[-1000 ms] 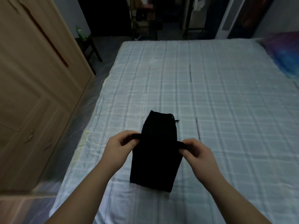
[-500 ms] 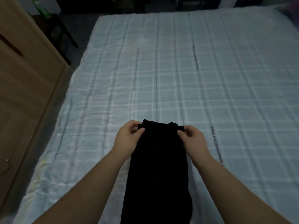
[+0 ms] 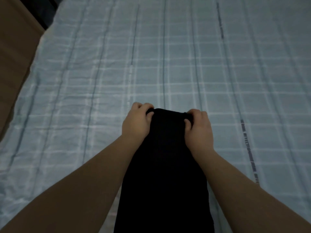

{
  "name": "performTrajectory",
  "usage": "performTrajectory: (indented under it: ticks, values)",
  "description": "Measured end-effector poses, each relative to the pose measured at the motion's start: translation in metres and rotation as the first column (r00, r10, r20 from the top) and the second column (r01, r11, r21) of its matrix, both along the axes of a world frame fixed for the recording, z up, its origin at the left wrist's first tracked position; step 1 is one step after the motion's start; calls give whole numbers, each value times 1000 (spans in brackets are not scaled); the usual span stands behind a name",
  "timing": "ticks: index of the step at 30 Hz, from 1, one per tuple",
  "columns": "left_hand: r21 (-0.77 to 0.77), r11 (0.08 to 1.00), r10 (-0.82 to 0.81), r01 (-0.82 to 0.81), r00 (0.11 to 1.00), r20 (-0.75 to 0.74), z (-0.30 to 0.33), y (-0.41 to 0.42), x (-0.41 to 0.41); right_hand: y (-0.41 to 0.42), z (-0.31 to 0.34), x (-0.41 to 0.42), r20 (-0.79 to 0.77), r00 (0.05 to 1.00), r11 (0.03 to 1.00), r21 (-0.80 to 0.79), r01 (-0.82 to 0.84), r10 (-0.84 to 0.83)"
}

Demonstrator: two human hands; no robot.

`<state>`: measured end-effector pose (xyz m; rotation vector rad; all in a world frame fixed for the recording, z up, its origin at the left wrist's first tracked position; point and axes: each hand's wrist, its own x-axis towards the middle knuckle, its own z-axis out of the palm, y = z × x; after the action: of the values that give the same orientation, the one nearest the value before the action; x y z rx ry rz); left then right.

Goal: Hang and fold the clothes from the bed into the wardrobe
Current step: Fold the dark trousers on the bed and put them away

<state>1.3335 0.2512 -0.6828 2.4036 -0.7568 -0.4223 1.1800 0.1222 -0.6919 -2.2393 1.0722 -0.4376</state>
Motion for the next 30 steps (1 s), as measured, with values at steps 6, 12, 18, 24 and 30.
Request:
performTrajectory:
  ticks: [6,12,18,24,30]
  values:
    - [-4,996,89,-89,996,-30,9,4,1,-17,-4,20,-33,988,980,-126,-154,151]
    - [-121,993,12,-16,999,-33,35,51,-32,13,28,-34,26,999,997,52,-48,47]
    - [105,920,-393,379,885,249,32,133,-143,118,45,-134,-131,957,960,-72,-271,260]
    - [388,802,-554,455,808,198,13,223,-238,212,26,-227,-394,824,874,-96,-477,406]
    - [447,686,-675,574,732,97,1,301,-267,249,8,-293,-479,712,797,-40,-602,514]
